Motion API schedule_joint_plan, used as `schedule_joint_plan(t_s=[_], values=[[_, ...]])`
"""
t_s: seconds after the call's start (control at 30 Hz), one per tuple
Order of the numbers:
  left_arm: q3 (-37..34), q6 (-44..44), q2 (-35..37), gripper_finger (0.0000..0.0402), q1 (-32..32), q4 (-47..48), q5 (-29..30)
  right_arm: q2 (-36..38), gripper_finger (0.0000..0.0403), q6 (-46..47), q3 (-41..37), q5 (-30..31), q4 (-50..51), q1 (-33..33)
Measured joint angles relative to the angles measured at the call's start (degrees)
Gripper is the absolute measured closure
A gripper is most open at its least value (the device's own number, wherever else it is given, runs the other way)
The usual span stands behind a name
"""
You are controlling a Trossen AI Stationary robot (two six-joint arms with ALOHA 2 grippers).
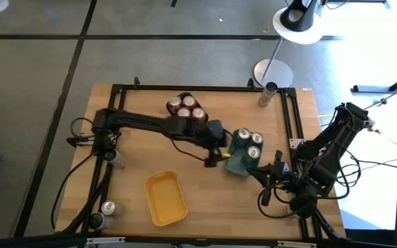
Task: Sort soda cans
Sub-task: Put the blue soda can into the green bin
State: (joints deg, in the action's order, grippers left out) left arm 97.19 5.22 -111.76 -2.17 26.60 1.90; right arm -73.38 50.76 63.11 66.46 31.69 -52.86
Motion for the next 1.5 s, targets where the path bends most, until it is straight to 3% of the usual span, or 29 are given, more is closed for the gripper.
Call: schedule_joint_plan(t_s=[0.2,0.37,0.57,0.73,0.93,1.2,1.37,1.5], values=[[0.0,-3.5,9.4,0.0101,-0.2,23.0,5.0,0.0,0.0391,-0.2,0.0,0.4,1.4,0.0],[0.0,-10.2,17.2,0.0101,-0.9,37.3,5.7,0.0,0.0391,-0.1,0.0,0.4,2.0,0.0],[0.0,-17.6,24.1,0.0101,-6.7,45.8,5.7,0.0,0.0391,-0.1,0.0,0.4,3.0,0.0],[0.0,-25.1,26.8,0.0101,-16.6,49.0,6.1,0.0,0.0391,-0.1,0.0,0.4,2.9,0.0],[0.0,-42.4,25.6,0.0101,-30.5,52.6,9.0,0.0,0.0391,-0.1,0.0,0.4,3.0,0.0],[0.0,-76.1,23.0,0.0101,-45.7,56.7,10.0,-0.7,0.0391,0.0,0.0,-0.6,2.8,0.0],[0.0,-97.2,20.7,0.0101,-53.2,63.5,7.0,-2.4,0.0391,0.0,0.0,-1.1,2.7,0.0],[-0.9,-106.7,20.2,0.0101,-56.8,63.4,5.7,-3.9,0.0391,0.0,0.0,-0.1,2.7,0.0]])
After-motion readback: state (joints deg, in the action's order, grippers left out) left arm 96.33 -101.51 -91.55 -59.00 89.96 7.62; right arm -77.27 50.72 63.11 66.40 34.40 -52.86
